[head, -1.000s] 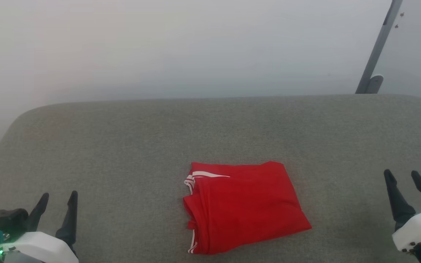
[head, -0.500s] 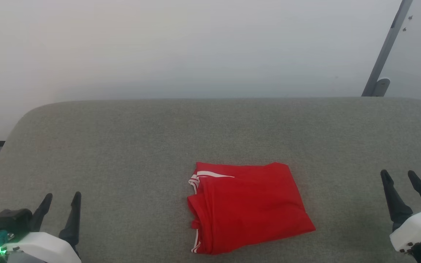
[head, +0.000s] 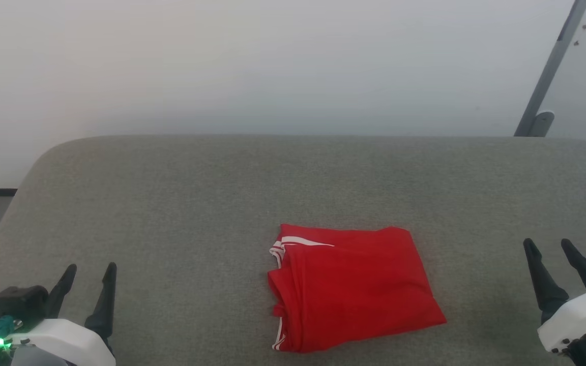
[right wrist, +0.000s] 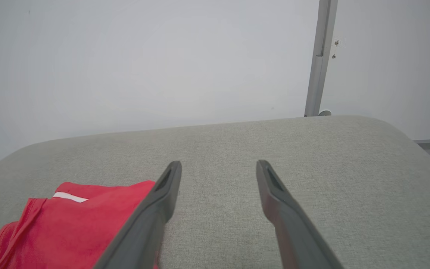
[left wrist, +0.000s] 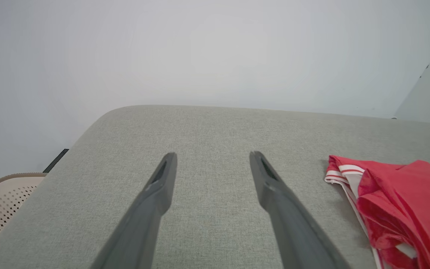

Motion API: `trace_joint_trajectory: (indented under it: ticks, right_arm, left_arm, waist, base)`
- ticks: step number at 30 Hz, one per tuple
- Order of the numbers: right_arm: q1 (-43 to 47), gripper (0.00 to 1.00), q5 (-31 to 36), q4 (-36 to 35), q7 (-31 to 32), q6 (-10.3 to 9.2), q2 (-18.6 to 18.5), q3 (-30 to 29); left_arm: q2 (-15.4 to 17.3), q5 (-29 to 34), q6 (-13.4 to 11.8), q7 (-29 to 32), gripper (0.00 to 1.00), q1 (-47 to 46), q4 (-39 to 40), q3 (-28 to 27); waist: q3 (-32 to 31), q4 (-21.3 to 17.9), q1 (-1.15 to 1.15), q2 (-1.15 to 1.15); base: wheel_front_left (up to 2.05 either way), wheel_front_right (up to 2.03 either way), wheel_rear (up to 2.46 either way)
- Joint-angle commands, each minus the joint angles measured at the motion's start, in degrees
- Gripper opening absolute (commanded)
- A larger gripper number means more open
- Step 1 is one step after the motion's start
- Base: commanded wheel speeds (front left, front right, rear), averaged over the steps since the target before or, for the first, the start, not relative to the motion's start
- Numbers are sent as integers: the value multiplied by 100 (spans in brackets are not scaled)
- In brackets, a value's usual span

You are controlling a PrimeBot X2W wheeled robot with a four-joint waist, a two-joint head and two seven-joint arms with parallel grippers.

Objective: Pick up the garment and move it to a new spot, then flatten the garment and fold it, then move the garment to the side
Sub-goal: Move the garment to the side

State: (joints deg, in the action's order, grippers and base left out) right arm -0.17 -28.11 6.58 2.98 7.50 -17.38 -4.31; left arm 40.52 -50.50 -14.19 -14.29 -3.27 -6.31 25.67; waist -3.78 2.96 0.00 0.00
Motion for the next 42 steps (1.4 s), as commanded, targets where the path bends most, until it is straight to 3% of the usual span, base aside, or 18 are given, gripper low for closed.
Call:
trace_joint_trajectory:
  ticks: [1,10,31,42]
  right_arm:
    - [35,100,39,11,6,-3,9,13]
    - [-108,100,-94,140,291,-3,32,281]
    - [-1024,100,-170,1033,2161,-3,-210,1026]
    - [-1428,100,-246,1678,3199,-3,-133,1168]
  left_arm:
    - [-1,4,1,7,100,-65,14,8]
    - [0,19,-5,32,100,-131,50,38]
    - [-257,171,97,117,100,-585,99,293]
    - [-457,248,199,80,100,-896,-77,377]
  waist:
    - [12,30,0,0]
    - [84,199,0,0]
    - [811,1042,0,0]
    - [1163,1186,0,0]
  base:
    - [0,0,0]
    - [0,0,0]
    - [0,0,0]
    - [0,0,0]
